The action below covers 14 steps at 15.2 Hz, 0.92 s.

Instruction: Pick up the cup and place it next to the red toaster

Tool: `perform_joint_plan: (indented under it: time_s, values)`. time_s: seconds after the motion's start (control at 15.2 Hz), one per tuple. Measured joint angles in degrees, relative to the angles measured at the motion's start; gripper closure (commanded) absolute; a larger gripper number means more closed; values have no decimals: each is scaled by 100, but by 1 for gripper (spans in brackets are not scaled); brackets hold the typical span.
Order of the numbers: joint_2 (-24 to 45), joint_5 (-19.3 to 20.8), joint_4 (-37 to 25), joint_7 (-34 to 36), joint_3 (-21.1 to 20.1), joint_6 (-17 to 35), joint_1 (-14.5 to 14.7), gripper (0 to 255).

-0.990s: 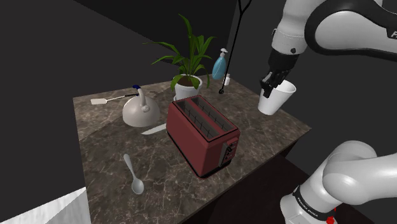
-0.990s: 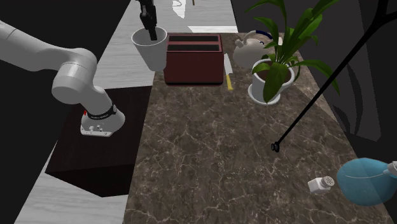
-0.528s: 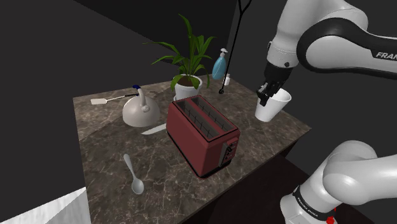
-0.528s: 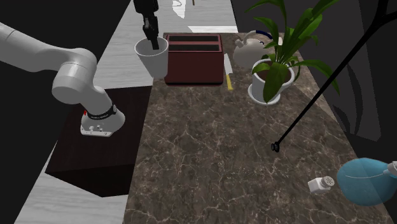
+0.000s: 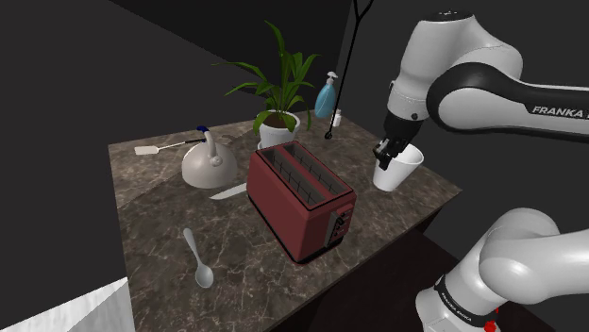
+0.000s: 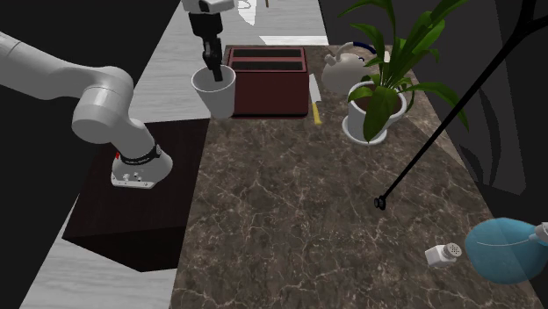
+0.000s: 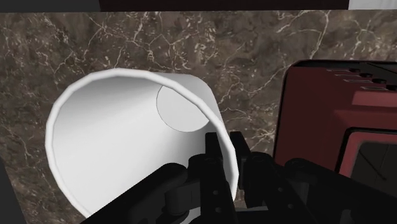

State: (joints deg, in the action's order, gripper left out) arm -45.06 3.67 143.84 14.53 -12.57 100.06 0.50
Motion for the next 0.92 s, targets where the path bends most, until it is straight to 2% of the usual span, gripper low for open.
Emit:
perform_joint_plan:
  time_s: [0.92]
  values:
    - [55, -57, 1036, 194, -118, 1072, 54, 255]
